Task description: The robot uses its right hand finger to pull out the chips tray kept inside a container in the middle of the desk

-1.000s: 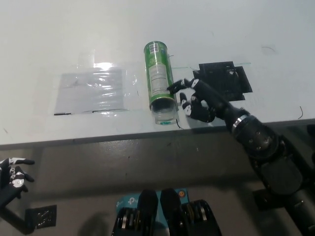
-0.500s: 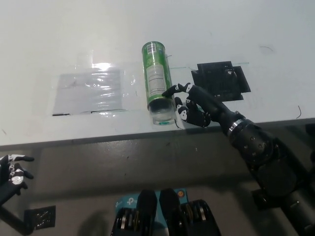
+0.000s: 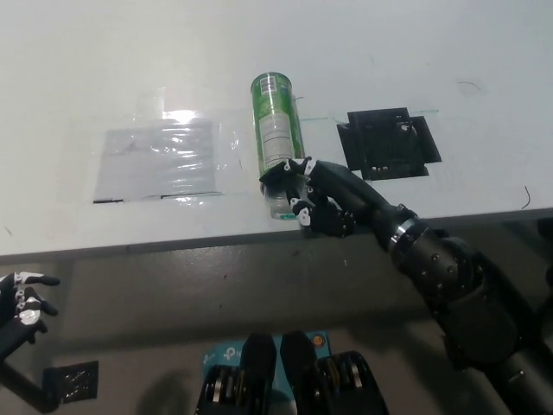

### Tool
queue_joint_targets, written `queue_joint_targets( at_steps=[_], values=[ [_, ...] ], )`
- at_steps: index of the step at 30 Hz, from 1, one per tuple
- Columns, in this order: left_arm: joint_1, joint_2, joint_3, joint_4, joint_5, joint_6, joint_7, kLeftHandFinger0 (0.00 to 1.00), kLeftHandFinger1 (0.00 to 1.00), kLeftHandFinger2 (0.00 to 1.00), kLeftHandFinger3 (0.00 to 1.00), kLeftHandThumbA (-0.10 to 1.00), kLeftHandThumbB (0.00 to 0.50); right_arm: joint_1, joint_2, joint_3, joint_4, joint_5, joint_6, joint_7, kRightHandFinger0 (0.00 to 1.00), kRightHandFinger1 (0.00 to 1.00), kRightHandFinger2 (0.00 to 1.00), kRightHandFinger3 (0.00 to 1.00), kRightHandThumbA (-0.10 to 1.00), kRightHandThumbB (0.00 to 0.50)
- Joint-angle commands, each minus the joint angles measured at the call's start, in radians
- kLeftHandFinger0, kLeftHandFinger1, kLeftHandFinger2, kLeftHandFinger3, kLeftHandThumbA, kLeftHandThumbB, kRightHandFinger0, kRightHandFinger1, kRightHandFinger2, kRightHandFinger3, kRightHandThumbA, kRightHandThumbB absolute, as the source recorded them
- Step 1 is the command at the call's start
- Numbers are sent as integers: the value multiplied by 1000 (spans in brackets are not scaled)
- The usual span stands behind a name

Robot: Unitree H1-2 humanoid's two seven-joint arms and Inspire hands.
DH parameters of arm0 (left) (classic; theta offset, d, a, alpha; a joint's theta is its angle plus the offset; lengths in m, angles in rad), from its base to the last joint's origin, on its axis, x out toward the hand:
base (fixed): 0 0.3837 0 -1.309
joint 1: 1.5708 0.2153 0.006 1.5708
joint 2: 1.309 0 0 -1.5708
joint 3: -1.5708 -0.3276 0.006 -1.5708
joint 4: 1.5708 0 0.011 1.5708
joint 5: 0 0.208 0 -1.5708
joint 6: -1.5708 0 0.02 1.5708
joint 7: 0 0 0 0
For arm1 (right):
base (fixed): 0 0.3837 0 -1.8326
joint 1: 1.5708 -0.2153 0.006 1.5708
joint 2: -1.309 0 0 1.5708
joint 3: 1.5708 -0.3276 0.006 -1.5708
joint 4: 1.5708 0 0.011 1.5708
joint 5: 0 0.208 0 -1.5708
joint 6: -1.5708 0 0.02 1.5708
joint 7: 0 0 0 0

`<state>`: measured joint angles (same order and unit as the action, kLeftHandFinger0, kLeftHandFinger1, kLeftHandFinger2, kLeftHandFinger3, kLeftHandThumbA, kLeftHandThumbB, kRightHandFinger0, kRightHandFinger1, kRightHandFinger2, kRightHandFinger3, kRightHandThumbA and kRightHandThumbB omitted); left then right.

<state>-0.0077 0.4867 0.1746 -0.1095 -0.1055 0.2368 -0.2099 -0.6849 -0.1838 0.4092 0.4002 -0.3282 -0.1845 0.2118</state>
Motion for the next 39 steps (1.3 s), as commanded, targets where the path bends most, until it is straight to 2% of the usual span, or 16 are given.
queue_joint_targets(
  at_steps=[1, 3, 6, 8, 11, 12, 14, 16, 18, 25, 29, 33, 34, 35, 36, 39],
  values=[
    [-1, 27, 23, -35, -3, 3, -2, 253, 296, 380, 570, 56, 0, -25, -2, -19, -58, 15, -9, 36, 0, 0, 692, 721, -100, 202],
    [0, 27, 25, -37, -7, 5, -4, 267, 304, 380, 561, 56, 0, -15, -8, -19, -63, 6, -13, 34, 0, 0, 648, 694, -100, 200],
    [9, 25, 25, -41, -5, -1, -4, 257, 296, 375, 556, 54, 0, -4, -12, -23, -57, 1, -12, 33, 0, 0, 650, 691, -100, 204],
    [9, 23, 26, -42, -8, 2, -4, 255, 293, 371, 557, 58, 0, -1, -15, -34, -51, 8, 11, 39, 0, 1, 684, 715, -100, 200],
    [7, 23, 27, -43, -8, 7, -3, 263, 298, 376, 575, 45, 0, -7, -15, -50, -20, 19, -9, 33, 0, 0, 687, 727, -100, 201],
    [6, 22, 28, -53, -9, 26, 0, 265, 297, 375, 567, 35, 0, 1, -18, -65, -28, 26, 7, 30, 0, 4, 683, 760, -100, 200],
    [9, 20, 29, -56, -9, 29, 0, 266, 297, 375, 566, 30, 0, 3, -17, -71, -31, 23, 9, 34, 0, 0, 683, 761, -100, 200],
    [12, 25, 25, -54, 1, 11, -2, 256, 294, 376, 575, 15, 0, 15, -24, -78, -32, 11, 3, 29, 0, 15, 676, 721, -100, 210],
    [11, 26, 25, -54, 1, 8, -2, 263, 300, 382, 576, 12, 0, 21, -28, -81, -32, 0, 11, 26, 0, 10, 687, 751, -100, 202],
    [22, 26, 35, -48, -6, -4, -6, 255, 293, 378, 563, 36, 0, 34, -29, -80, -22, -20, 23, 13, 1, 35, 717, 790, -100, 194],
    [19, 30, 37, -63, 4, 16, -1, 256, 291, 370, 559, 66, 0, 24, -9, -83, 33, -17, -7, -11, 0, 0, 680, 777, -100, 187],
    [14, 29, 43, -62, -9, 16, -9, 254, 285, 358, 555, 84, 0, 26, 11, -79, 65, -18, -26, -26, 0, 3, 669, 767, -100, 199],
    [13, 32, 39, -61, -1, 23, -8, 254, 291, 362, 553, 100, 0, 25, 12, -79, 66, -18, -28, -26, 91, 95, 650, 744, -100, 255],
    [11, 37, 42, -62, -2, 16, -11, 247, 285, 356, 548, 114, 0, 23, 34, -68, 100, -21, -52, -38, 63, 78, 657, 740, -100, 195],
    [11, 36, 43, -66, -3, 21, -11, 255, 291, 360, 550, 124, 0, 18, 41, -67, 119, -22, -68, -45, 15, 53, 653, 721, -100, 203],
    [6, 37, 45, -65, -6, 23, -14, 260, 294, 363, 554, 140, 0, 9, 53, -56, 136, -45, -74, -66, 0, 36, 632, 703, -100, 207]
  ],
)
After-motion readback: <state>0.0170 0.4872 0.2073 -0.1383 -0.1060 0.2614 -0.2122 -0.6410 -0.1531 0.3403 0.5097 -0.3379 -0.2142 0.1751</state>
